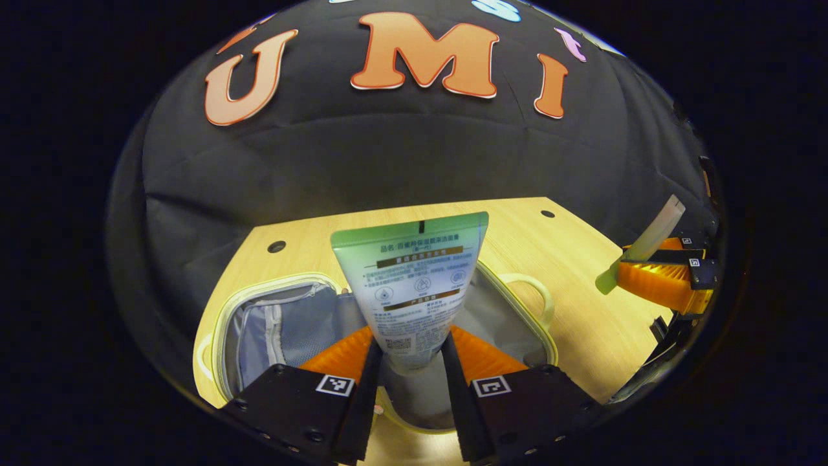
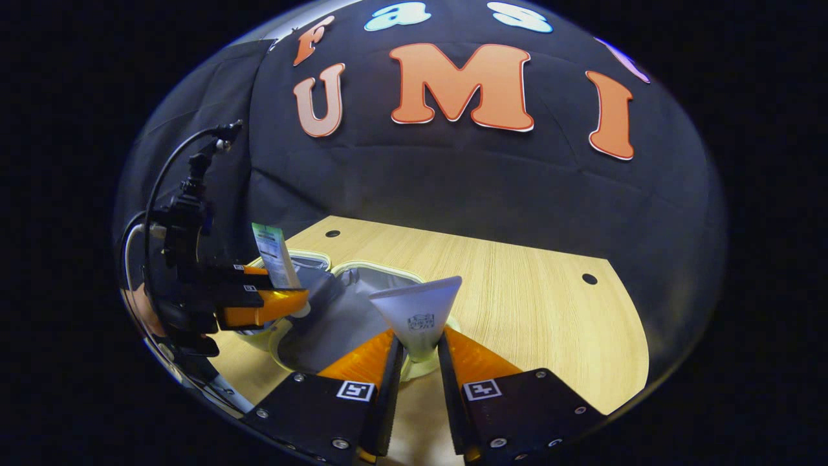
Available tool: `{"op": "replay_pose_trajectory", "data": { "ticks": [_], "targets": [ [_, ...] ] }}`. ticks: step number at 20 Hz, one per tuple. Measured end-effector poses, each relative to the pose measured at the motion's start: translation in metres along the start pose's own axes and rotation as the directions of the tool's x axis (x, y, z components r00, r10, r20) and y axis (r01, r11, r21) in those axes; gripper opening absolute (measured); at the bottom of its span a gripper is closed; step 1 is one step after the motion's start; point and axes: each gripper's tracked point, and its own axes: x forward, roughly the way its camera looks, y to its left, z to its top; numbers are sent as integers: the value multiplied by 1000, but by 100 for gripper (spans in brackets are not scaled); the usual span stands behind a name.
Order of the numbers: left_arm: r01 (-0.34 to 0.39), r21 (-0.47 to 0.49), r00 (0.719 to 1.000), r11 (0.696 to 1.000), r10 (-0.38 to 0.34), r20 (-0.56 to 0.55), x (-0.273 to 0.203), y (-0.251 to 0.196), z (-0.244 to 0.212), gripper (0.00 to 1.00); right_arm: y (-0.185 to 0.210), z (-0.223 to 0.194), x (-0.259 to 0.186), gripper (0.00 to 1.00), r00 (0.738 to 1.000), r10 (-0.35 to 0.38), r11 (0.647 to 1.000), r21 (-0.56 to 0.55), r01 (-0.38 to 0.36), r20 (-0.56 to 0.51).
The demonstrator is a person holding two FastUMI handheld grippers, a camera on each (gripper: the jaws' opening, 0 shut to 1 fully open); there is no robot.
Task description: First open the suitcase, pack the skin care products into it, and then close the suitcase.
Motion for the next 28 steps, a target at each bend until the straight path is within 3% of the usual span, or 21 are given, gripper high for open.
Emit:
{"op": "replay_pose_trajectory", "data": {
  "ticks": [6,14,15,20,21,24,28],
  "targets": [
    [106,-52,983,993,-112,-144,27,-7,-30,52,27,-14,7,36,997,-35,999,25,36,-69],
    [85,-180,931,980,-143,-337,50,-17,-74,52,45,-18,28,36,987,68,998,23,-66,-143],
    [83,-187,927,979,-144,-346,55,-19,-77,52,45,-20,33,31,986,79,997,26,-76,-150],
    [9,-187,902,982,-89,-423,75,-20,-87,52,36,-23,47,36,979,110,994,8,-111,-174],
    [-5,-175,908,985,-69,-414,83,-19,-81,51,35,-26,48,36,977,118,993,4,-119,-179],
    [-80,-148,873,986,-2,-487,92,-16,-94,52,31,-30,54,36,973,129,991,-8,-133,-191],
    [-159,-118,850,980,75,-522,100,-10,-99,54,30,-34,60,36,967,147,988,-7,-152,-209]
  ]
}}
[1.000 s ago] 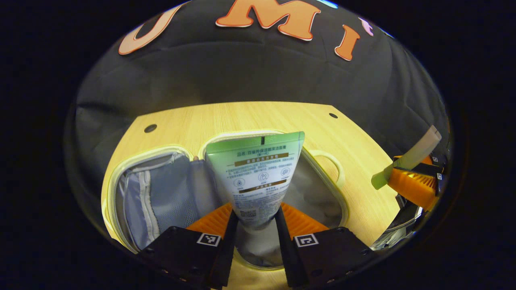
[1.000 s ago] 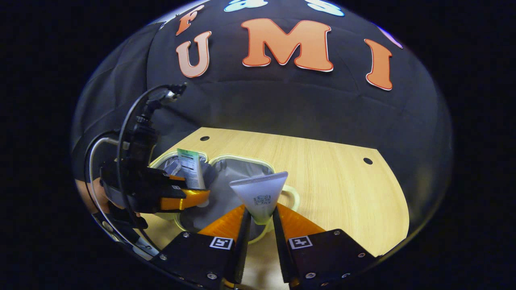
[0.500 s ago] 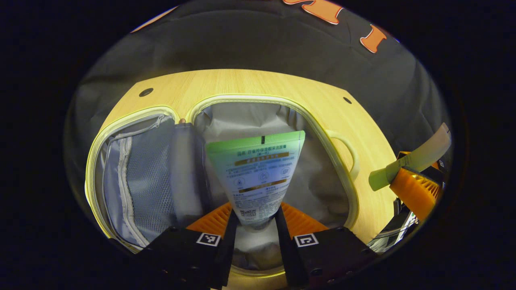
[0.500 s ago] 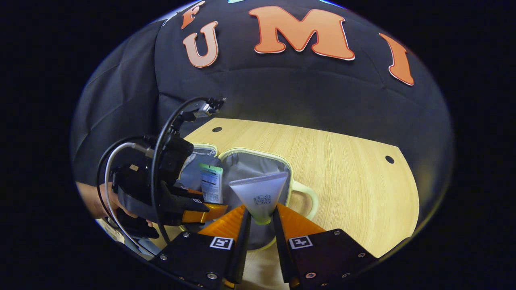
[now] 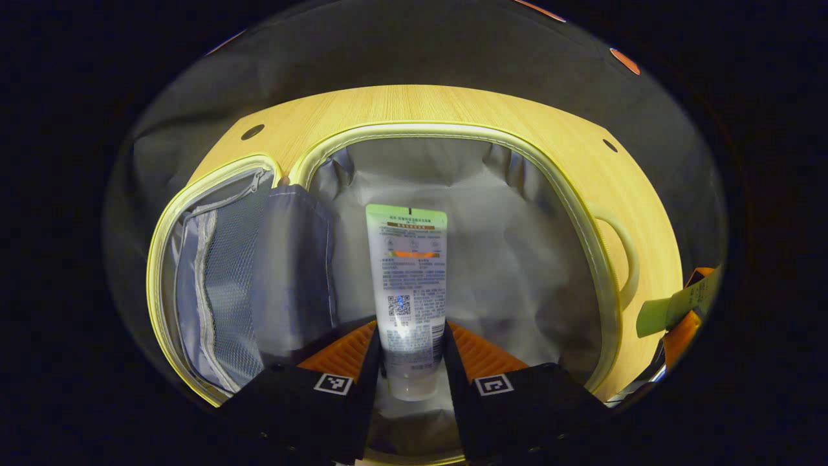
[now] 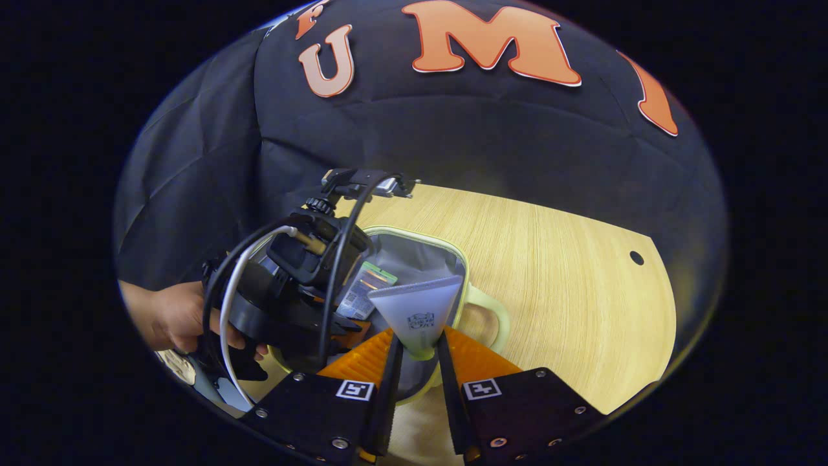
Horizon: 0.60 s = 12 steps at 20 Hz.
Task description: First open the suitcase, pack the skin care products into it, and then close the suitcase.
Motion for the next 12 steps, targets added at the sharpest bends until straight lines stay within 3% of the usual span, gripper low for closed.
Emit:
{"op": "replay_pose_trajectory", "data": {
  "ticks": [3,6,9,10,12],
  "targets": [
    [12,-13,1000,1000,-11,26,-8,-5,3,61,-5,-3,2,36,1000,10,1000,-6,-10,-11],
    [15,-11,996,1000,-14,89,-37,1,5,77,-5,-8,4,36,999,12,1000,-8,-12,-30],
    [1,4,983,1000,-2,184,-75,18,11,80,-3,-11,5,36,999,25,1000,-2,-25,-46],
    [-1,5,977,1000,0,214,-87,26,12,80,-1,-14,6,31,998,33,999,2,-33,-58],
    [-11,-6,964,1000,12,266,-107,39,16,80,3,-19,12,36,996,44,999,8,-43,-81]
  ]
}}
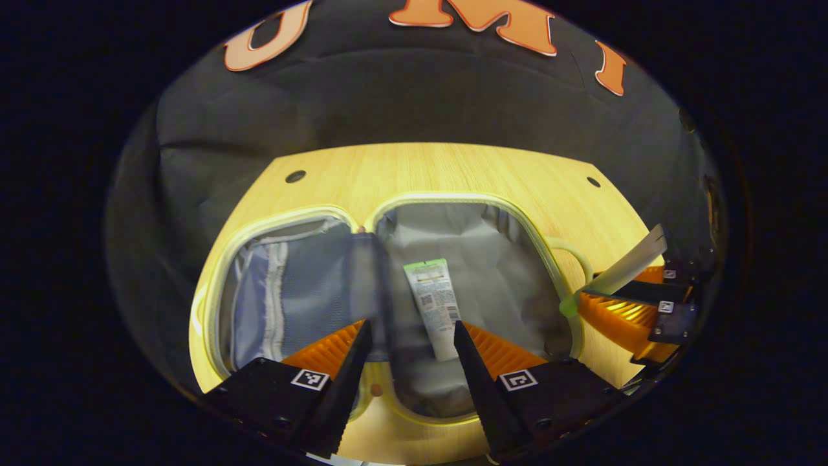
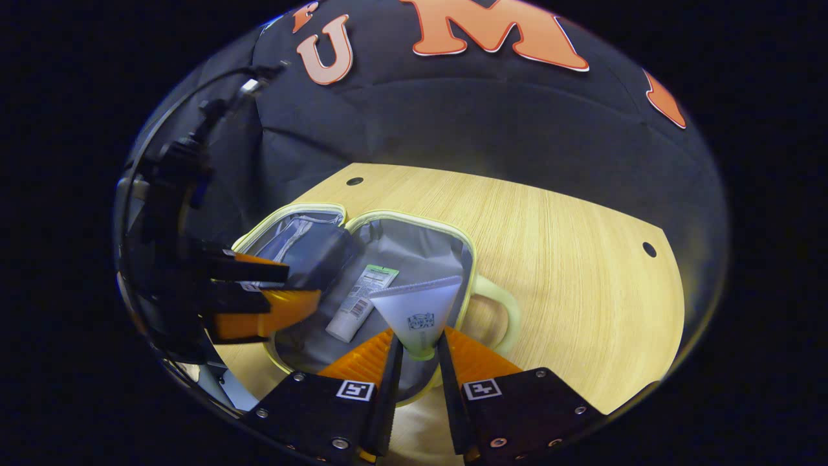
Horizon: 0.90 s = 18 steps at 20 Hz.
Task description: First open the suitcase, pack the skin care products into it, and then close the suitcase.
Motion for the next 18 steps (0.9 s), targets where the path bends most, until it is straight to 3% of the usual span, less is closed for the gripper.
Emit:
{"op": "replay_pose_trajectory", "data": {
  "ticks": [3,4,6,10,18],
  "targets": [
    [-29,-30,997,999,31,71,-26,24,11,83,8,-11,14,36,999,18,1000,12,-17,-46],
    [-41,-46,995,998,45,90,-33,33,13,83,10,-14,17,31,998,22,1000,14,-21,-60],
    [-67,-83,990,994,76,116,-41,52,12,83,13,-20,26,36,995,32,999,19,-30,-92],
    [-136,-147,976,980,158,149,-59,99,7,83,17,-31,46,36,987,48,997,69,-37,-155],
    [-268,-307,932,913,326,158,-87,191,-20,83,30,-36,82,36,978,58,988,153,-27,-200]
  ]
}}
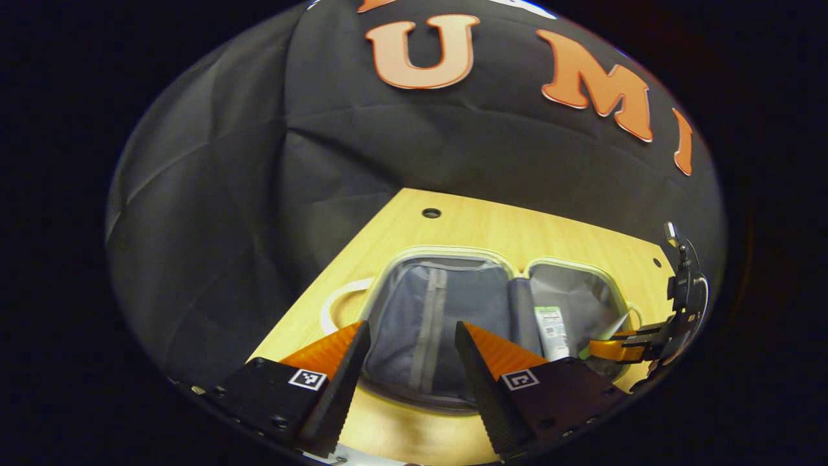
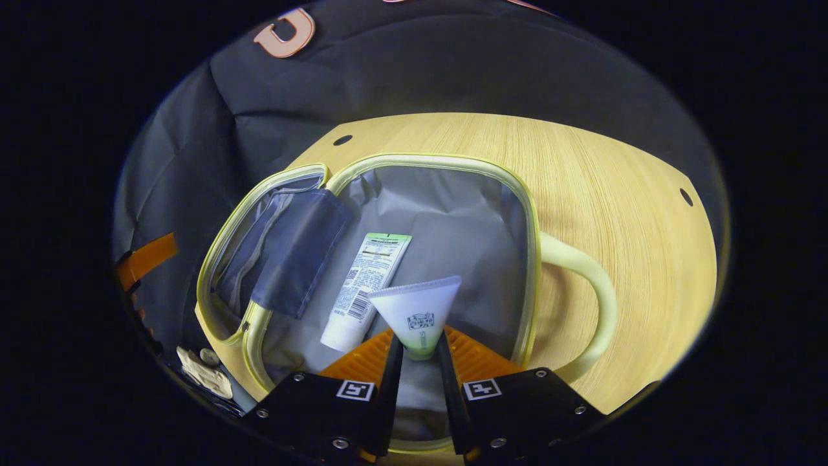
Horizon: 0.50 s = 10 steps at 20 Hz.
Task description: First open the suitcase, pack the skin care products into it, and then close the suitcase.
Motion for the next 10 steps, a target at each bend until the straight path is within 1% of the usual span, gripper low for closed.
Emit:
{"op": "replay_pose_trajectory", "data": {
  "ticks": [3,5,6,7,8,10],
  "targets": [
    [-32,-49,999,998,31,-6,3,28,-5,83,0,2,-2,36,1000,-11,1000,12,11,7],
    [-38,-79,999,996,37,-10,6,40,-7,83,1,9,-9,40,999,-12,1000,4,12,43],
    [-42,-89,999,995,42,-8,9,47,-7,83,2,14,-14,46,998,-7,1000,0,7,67],
    [-49,-97,999,994,48,-13,12,53,-9,83,1,18,-19,49,996,-16,1000,-3,16,93],
    [-49,-106,999,993,47,-12,15,59,-9,83,-1,22,-25,51,992,-24,1000,-6,25,121],
    [-47,-128,999,991,45,-18,22,70,-8,83,-6,29,-36,50,985,-50,999,-5,52,164]
  ]
}}
